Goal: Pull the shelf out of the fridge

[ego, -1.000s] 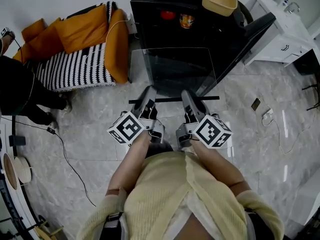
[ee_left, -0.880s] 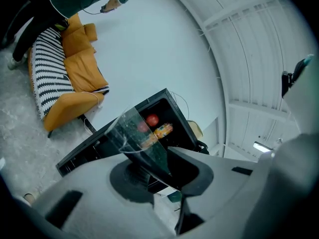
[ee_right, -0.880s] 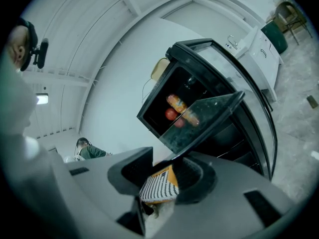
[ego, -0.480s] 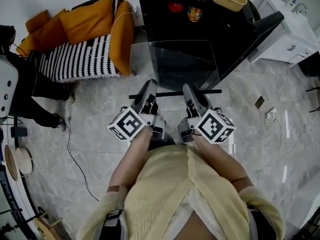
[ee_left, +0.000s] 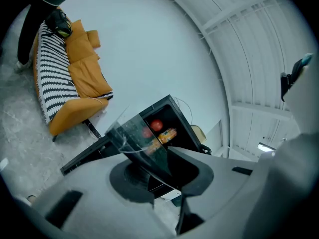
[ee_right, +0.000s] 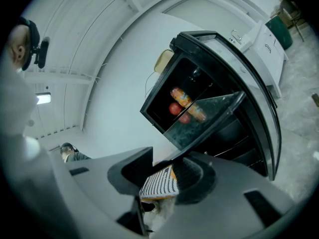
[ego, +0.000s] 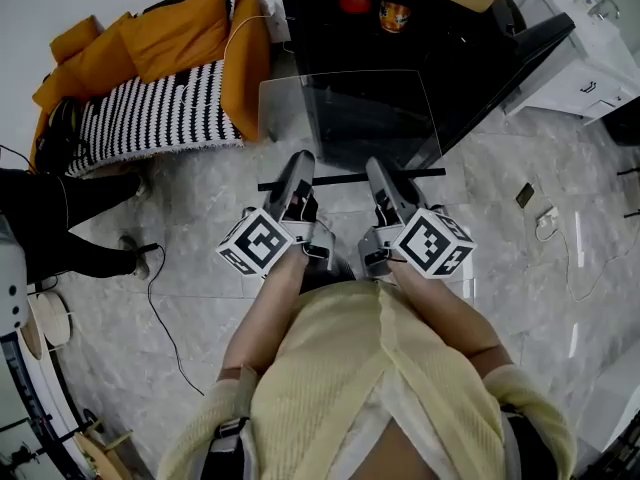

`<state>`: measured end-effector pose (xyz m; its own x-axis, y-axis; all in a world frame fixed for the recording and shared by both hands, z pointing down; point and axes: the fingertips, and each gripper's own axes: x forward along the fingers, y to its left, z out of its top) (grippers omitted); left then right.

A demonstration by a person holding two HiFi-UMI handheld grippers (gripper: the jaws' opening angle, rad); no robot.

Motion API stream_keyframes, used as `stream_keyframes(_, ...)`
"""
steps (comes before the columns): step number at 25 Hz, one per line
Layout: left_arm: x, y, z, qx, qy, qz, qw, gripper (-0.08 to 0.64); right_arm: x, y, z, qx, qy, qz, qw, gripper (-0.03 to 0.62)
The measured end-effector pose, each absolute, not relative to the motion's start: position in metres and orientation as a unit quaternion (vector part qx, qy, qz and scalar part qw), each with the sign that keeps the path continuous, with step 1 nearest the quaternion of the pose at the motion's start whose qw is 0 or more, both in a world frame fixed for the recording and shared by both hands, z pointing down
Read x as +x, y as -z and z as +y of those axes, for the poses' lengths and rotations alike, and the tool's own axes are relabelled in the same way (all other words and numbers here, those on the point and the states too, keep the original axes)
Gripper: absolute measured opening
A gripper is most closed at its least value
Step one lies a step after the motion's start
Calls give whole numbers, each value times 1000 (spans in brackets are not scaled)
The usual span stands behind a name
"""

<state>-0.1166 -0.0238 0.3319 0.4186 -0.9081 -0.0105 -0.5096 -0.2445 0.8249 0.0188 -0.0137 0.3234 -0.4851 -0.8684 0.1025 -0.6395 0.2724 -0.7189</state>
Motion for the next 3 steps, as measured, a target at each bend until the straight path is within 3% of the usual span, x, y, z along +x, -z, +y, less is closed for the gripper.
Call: stream_keyframes(3,-119,-335,-27,745,253,-480,388,95,18,-325,-17,-482,361,783,155,126)
